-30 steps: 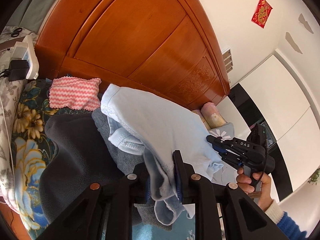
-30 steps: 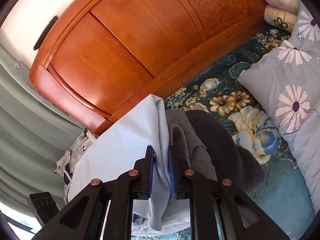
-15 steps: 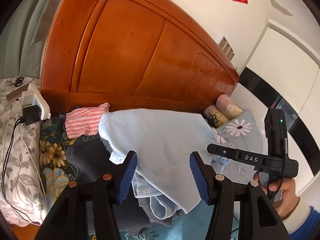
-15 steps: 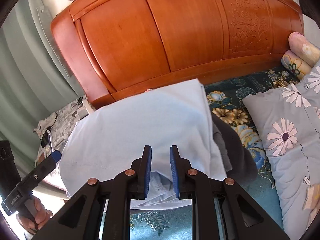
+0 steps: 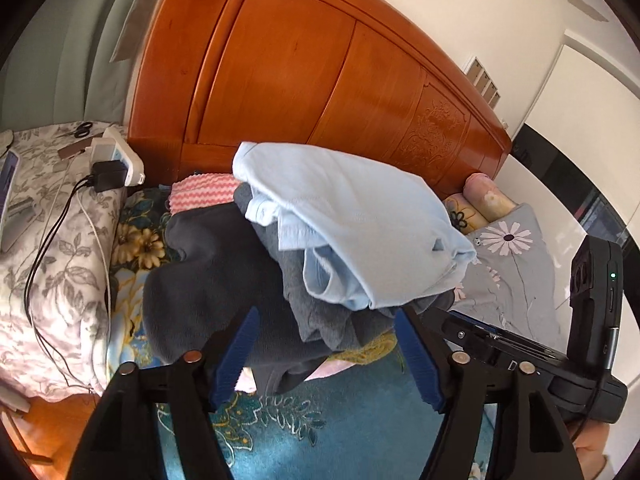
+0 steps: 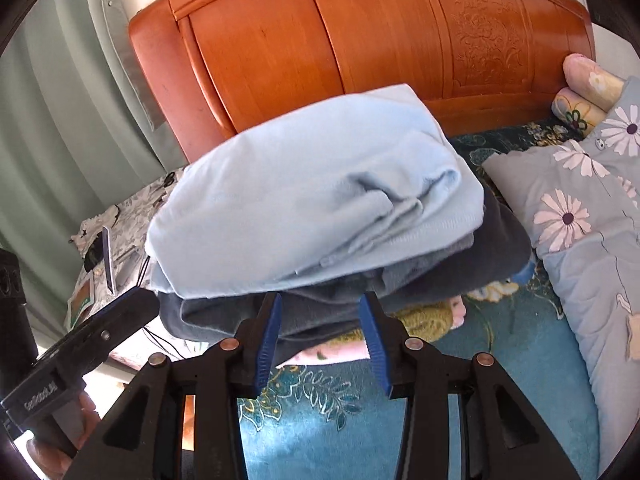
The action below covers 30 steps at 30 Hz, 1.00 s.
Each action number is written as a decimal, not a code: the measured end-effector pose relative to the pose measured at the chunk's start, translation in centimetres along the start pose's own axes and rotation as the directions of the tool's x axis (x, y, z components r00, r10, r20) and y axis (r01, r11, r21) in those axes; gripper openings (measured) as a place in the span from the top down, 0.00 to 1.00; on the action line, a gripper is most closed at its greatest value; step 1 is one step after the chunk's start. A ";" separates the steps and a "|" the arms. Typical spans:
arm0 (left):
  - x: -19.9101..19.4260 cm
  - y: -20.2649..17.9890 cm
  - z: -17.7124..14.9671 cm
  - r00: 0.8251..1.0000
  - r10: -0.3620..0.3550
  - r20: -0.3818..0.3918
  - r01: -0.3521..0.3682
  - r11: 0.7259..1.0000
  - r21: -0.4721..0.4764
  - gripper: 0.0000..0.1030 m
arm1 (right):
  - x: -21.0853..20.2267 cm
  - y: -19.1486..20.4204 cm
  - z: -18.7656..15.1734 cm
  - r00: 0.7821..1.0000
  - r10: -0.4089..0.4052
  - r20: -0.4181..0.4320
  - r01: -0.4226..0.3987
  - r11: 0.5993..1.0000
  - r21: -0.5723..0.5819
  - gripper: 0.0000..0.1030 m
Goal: Fold clothes
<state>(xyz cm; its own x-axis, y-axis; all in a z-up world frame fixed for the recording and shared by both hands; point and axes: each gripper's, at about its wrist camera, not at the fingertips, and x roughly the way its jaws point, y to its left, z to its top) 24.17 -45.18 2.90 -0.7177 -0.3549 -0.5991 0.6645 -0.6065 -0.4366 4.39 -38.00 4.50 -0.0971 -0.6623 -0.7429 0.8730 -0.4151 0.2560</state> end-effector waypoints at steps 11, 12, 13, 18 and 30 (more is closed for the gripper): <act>0.0 0.2 -5.9 0.996 0.092 -0.010 -0.092 0.994 -0.058 0.00 | -2.0 -0.9 -3.2 0.979 -0.200 0.032 0.202 0.979 -0.043 0.07; -0.2 0.1 -5.9 0.996 0.092 -0.001 -0.092 0.994 -0.061 0.00 | -2.4 -0.8 -3.3 0.975 -0.216 0.048 0.218 0.975 -0.051 0.07; -0.5 0.0 -5.9 0.996 0.088 0.010 -0.087 0.994 -0.065 0.00 | -2.7 -0.7 -3.4 0.971 -0.229 0.066 0.233 0.971 -0.055 0.07; -0.7 -0.1 -5.7 0.994 0.112 -0.005 -0.112 0.991 -0.074 0.00 | -3.4 -0.6 -3.7 0.960 -0.246 0.138 0.256 0.964 -0.067 0.07; -1.0 -0.9 -6.1 0.987 0.158 0.018 -0.158 0.987 -0.002 0.00 | -3.1 0.8 -4.2 0.958 -0.261 0.116 0.274 0.955 -0.116 0.06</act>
<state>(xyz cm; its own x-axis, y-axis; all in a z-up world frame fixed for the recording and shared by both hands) 25.56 -39.96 -0.18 -0.6073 -0.4592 -0.6483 0.7699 -0.5416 -0.3375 7.44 -33.65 4.41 -0.3764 -0.5988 -0.7069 0.8622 -0.5056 -0.0308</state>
